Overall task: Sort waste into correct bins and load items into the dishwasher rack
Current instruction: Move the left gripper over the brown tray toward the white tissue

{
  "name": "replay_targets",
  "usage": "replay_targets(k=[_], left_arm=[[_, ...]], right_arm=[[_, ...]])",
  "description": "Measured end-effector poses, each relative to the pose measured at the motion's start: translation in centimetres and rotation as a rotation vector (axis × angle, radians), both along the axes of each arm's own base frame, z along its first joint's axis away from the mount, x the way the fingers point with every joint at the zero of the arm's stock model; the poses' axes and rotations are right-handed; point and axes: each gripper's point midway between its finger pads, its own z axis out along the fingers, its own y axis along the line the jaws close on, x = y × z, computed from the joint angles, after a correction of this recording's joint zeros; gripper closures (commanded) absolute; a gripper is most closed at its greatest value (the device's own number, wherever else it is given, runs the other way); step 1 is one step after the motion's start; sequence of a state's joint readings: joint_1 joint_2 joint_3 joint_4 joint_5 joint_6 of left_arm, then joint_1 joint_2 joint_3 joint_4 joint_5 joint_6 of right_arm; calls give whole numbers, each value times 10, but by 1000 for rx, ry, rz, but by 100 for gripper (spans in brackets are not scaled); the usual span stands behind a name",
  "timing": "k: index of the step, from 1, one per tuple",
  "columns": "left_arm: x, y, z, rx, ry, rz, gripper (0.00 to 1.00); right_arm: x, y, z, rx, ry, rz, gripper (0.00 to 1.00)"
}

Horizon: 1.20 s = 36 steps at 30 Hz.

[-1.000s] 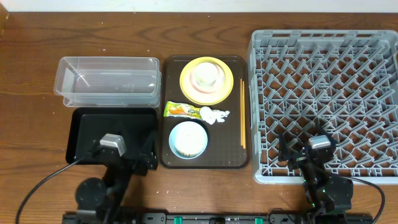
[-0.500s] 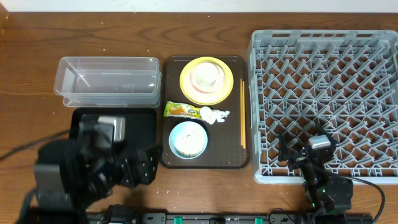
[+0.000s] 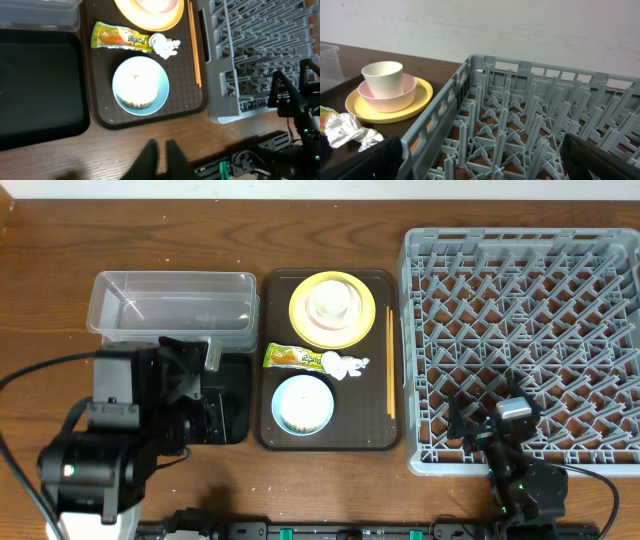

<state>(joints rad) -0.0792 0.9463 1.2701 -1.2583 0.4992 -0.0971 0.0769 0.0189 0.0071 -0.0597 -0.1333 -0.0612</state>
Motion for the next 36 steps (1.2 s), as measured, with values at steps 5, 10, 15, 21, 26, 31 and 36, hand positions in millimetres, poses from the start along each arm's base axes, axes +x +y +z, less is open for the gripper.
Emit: replay_targets(k=[5,10,15,21,26,31,36], left_arm=[[6,0,-10,5,54,0,94],[9,-2,-17,-12,116,36,94],[-1,-13,-22,-18,178,16,94],[-1,-24,-30,39,187,28,79],[14,-48,-33,66,153,20,69],[18,-76,-59,165,204,-10,66],[18,-105,-96,265,285,-61,66]], right_arm=[[0,0,0,0,0,0,1],[0,0,0,0,0,0,1],[0,0,0,0,0,0,1],[0,0,0,0,0,0,1],[0,0,0,0,0,0,1],[0,0,0,0,0,0,1],[0,0,0,0,0,0,1]])
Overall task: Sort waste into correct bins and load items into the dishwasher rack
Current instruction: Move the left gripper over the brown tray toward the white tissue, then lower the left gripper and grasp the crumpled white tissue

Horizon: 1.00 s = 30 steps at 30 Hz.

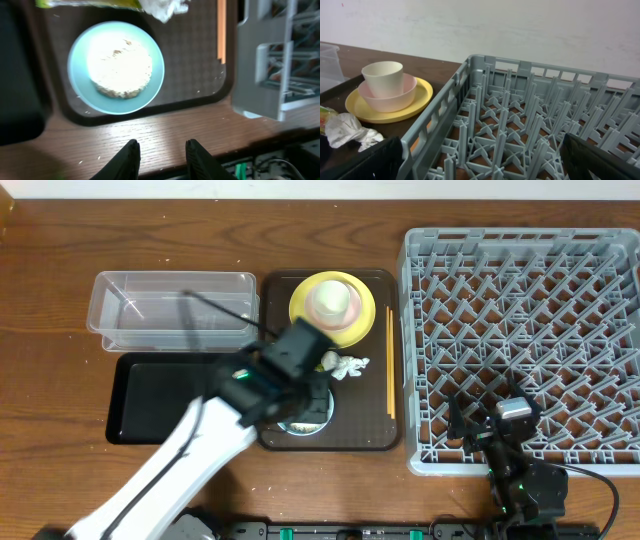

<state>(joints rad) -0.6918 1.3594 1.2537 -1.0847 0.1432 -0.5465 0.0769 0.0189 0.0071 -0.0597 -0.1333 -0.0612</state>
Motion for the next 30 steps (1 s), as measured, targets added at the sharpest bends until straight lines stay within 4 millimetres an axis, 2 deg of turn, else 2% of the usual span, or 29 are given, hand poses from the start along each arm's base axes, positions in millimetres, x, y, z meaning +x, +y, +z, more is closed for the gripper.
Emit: replay_targets(k=[4,10,16,21,30], left_arm=[[4,-21,-25,39,32,-29,66],[17,-36,-49,57,45,-28,66],[27,-40,-50,52,11,-19,60],[26,-40,-50,53,13,-21,51],[22,-43,-50,36,32,-29,43]], right_arm=[[0,0,0,0,0,0,1],[0,0,0,0,0,0,1],[0,0,0,0,0,0,1],[0,0,0,0,0,0,1],[0,0,0,0,0,0,1]])
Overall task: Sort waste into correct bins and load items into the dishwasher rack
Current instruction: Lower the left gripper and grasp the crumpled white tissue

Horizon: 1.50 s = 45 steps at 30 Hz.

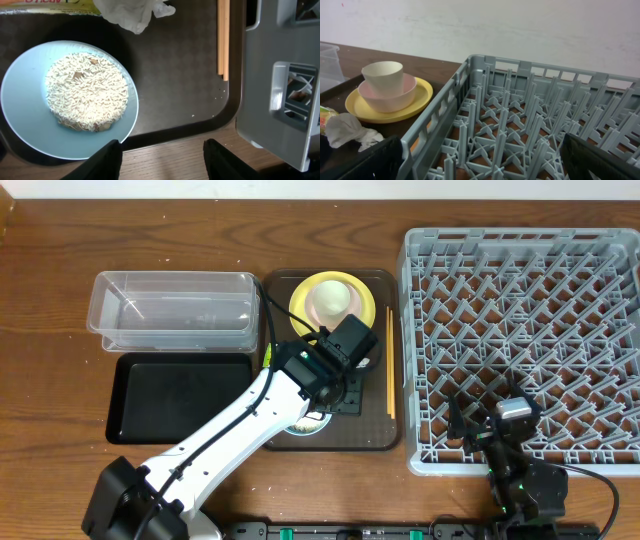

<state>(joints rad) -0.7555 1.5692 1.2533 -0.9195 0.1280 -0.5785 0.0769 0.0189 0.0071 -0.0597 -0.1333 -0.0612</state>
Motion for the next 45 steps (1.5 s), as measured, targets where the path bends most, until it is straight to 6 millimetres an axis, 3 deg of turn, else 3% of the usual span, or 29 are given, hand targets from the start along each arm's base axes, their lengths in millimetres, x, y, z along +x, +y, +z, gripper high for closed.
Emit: replay_targets(k=[9,10,11,13,20,23,29,32,38,41,45], left_arm=[[14,14,0,93,-90,-36,42],[18,19,0,118,-112,-32,39],[21,22,0,138,-129,-32,28],[28,30,2,186,-172,-24,23],[39,42,5,254,-233,5,22],[40,42,6,252,-238,9,10],[40,41,6,251,-238,13,10],[42,40,7,243,-245,19,24],[45,37,8,227,-257,30,78],[44,38,7,231,-252,30,90],[41,39,6,234,-239,25,92]], right_arm=[[0,0,0,0,0,0,1],[0,0,0,0,0,0,1],[0,0,0,0,0,0,1],[0,0,0,0,0,0,1],[0,0,0,0,0,0,1],[0,0,0,0,0,0,1],[0,0,0,0,0,0,1],[0,0,0,0,0,0,1],[0,0,0,0,0,0,1],[0,0,0,0,0,0,1],[0,0,0,0,0,0,1]])
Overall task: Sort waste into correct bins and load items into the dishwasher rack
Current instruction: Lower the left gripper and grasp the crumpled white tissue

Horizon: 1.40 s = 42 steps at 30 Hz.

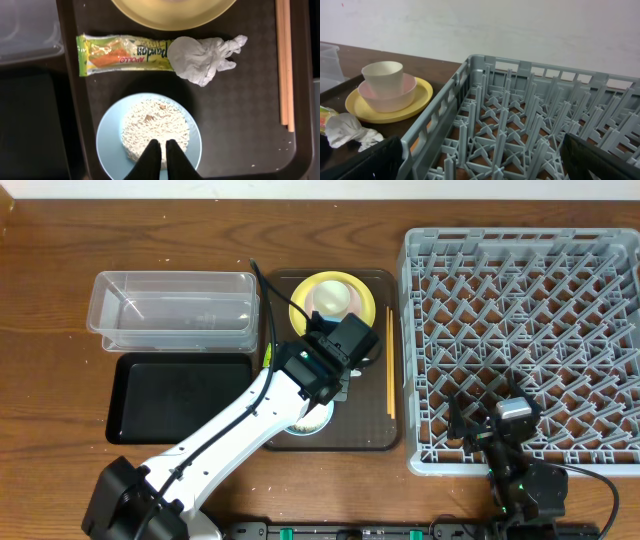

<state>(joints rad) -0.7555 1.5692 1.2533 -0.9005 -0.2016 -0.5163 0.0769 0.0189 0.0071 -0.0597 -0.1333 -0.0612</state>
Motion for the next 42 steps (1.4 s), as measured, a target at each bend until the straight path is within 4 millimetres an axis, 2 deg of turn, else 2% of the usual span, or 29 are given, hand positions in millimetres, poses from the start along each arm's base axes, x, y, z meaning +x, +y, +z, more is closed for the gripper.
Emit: replay_targets(k=[9,16,25,31,34,39,42], left_arm=[[-25,-3,-8,-30,129,-26,93],[-29,-4,-9,-38,148,-30,92],[-21,-13,-6,-76,116,-35,88],[-13,-12,-4,-77,82,-20,78],[-6,-5,-4,-85,77,30,76],[13,13,-2,-104,53,122,63],[22,21,-1,-118,39,166,60]], right_arm=[[0,0,0,0,0,0,1],[0,0,0,0,0,0,1],[0,0,0,0,0,0,1],[0,0,0,0,0,0,1],[0,0,0,0,0,0,1],[0,0,0,0,0,0,1],[0,0,0,0,0,0,1]])
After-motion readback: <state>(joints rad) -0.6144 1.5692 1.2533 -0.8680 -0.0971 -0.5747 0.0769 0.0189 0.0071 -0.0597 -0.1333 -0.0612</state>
